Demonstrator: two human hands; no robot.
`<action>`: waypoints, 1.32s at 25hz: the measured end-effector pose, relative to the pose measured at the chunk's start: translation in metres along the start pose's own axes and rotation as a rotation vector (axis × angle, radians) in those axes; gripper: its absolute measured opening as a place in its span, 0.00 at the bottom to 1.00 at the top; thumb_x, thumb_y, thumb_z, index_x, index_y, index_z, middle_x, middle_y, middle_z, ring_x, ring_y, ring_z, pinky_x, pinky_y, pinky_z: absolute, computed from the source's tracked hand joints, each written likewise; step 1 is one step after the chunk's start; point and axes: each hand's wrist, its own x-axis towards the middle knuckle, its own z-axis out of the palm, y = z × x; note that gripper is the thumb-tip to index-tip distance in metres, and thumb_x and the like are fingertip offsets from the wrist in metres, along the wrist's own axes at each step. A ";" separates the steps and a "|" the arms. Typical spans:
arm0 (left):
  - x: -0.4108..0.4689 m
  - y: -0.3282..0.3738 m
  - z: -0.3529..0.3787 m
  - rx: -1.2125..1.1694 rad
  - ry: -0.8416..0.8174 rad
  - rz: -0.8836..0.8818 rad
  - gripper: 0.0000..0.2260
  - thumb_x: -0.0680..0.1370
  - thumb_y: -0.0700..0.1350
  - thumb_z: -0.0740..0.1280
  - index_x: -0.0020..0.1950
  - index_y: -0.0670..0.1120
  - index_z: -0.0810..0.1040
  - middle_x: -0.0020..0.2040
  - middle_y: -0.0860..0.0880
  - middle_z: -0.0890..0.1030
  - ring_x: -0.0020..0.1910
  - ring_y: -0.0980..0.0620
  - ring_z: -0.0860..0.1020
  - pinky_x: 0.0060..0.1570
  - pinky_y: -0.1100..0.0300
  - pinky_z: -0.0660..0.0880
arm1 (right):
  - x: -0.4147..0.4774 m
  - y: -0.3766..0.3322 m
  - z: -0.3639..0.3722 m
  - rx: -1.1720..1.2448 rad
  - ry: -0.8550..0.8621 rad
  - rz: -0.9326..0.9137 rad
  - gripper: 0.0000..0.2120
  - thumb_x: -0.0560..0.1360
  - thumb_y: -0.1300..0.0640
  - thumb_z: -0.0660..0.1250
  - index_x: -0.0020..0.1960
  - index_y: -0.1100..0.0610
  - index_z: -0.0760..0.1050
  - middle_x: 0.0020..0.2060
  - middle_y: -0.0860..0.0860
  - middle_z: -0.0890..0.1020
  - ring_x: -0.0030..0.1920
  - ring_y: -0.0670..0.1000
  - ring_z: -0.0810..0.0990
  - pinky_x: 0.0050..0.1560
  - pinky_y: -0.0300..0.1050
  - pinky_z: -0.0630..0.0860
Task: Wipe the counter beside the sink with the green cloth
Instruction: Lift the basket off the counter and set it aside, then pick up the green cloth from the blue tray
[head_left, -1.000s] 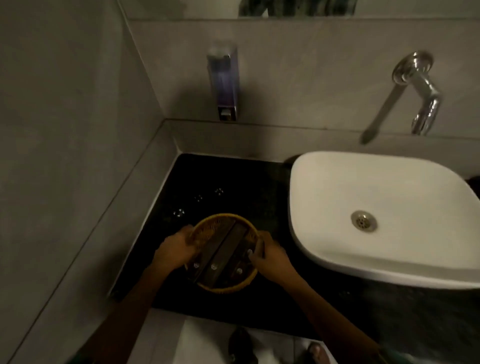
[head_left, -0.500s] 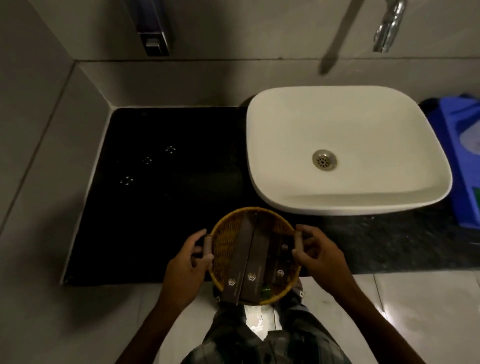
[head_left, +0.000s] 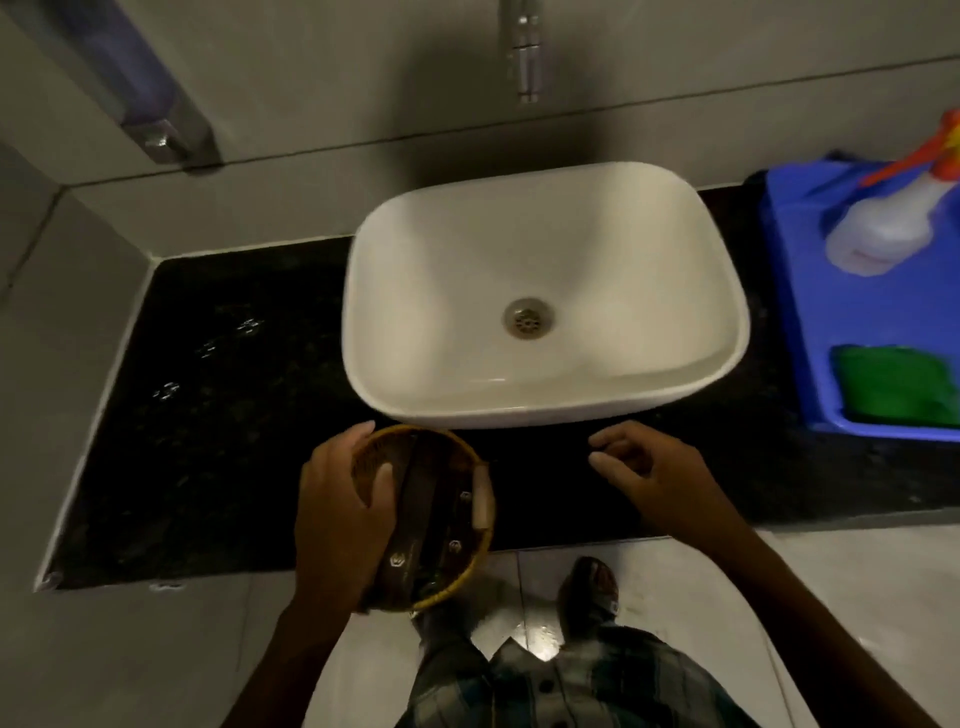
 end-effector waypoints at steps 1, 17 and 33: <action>0.000 0.032 0.017 0.001 0.009 0.071 0.17 0.76 0.46 0.66 0.64 0.53 0.69 0.62 0.49 0.75 0.59 0.51 0.73 0.59 0.50 0.72 | 0.002 0.014 -0.030 -0.014 0.081 0.006 0.06 0.72 0.57 0.73 0.47 0.49 0.80 0.36 0.45 0.83 0.37 0.43 0.82 0.42 0.32 0.77; -0.014 0.359 0.322 0.417 -0.941 0.851 0.24 0.77 0.45 0.61 0.72 0.41 0.61 0.71 0.33 0.65 0.68 0.34 0.67 0.70 0.46 0.57 | 0.072 0.208 -0.273 -0.413 0.184 0.625 0.35 0.73 0.45 0.70 0.72 0.60 0.62 0.67 0.63 0.72 0.67 0.63 0.71 0.66 0.53 0.70; 0.006 0.288 0.204 -0.927 -0.650 -0.095 0.23 0.64 0.41 0.73 0.58 0.50 0.74 0.46 0.46 0.85 0.43 0.51 0.84 0.40 0.59 0.81 | 0.013 0.076 -0.197 0.736 0.497 0.240 0.08 0.75 0.62 0.69 0.54 0.61 0.77 0.30 0.47 0.86 0.31 0.42 0.83 0.32 0.31 0.77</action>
